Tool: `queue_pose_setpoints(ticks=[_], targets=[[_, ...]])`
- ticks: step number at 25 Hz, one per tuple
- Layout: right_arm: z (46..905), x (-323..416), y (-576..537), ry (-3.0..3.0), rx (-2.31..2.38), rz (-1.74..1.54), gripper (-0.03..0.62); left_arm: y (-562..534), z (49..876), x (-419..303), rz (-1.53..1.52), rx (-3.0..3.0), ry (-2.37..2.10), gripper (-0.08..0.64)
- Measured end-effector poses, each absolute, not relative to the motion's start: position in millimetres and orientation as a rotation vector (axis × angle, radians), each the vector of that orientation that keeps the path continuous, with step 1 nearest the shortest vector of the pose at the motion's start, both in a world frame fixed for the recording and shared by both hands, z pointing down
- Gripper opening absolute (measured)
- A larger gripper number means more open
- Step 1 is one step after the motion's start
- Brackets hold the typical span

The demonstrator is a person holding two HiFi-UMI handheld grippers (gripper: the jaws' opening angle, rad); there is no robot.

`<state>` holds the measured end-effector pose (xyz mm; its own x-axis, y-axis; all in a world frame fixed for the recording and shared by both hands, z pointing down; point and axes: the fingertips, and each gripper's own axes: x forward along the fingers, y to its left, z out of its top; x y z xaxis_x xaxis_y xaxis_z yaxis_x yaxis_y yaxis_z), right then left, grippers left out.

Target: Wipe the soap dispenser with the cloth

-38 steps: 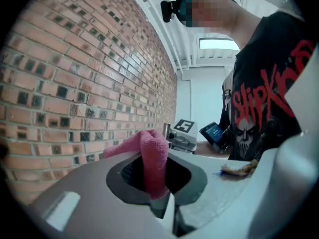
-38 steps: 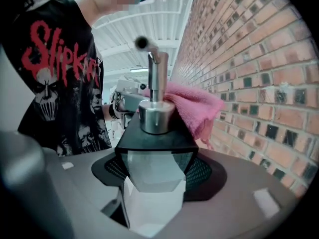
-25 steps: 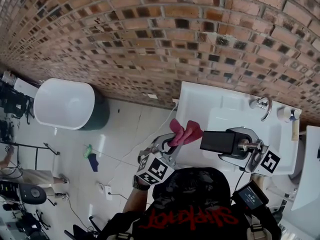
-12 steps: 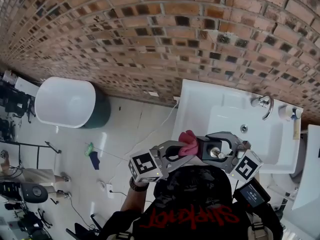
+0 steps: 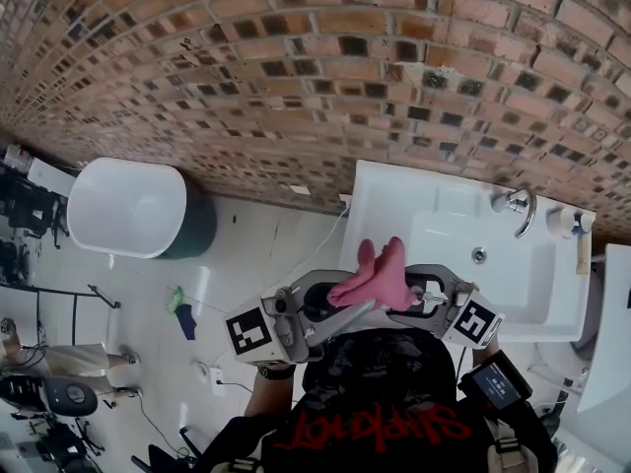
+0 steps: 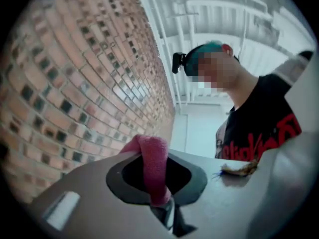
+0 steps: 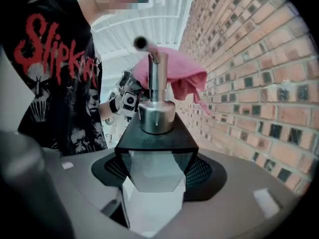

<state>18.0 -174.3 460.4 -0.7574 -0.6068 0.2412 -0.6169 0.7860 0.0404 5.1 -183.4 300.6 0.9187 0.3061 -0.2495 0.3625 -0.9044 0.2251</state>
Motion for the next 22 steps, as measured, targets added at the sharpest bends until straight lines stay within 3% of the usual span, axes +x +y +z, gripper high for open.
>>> queue_pose_setpoints(ticks=[6,12,22], targets=[[448.7,25.1,-165.9,-2.762,0.937,0.086,0.304,-213.6,350.8,18.1,0.011,3.165,0.019,0.044],[436.6,8.0,-157.6,-2.716,0.819,-0.004,0.304,-160.4,368.4,39.2,0.065,3.225,0.542,0.044],[406.2,31.9,-153.1,-2.684,0.791,-0.138,0.304,-172.8,414.0,35.5,0.267,3.161,0.476,0.044]])
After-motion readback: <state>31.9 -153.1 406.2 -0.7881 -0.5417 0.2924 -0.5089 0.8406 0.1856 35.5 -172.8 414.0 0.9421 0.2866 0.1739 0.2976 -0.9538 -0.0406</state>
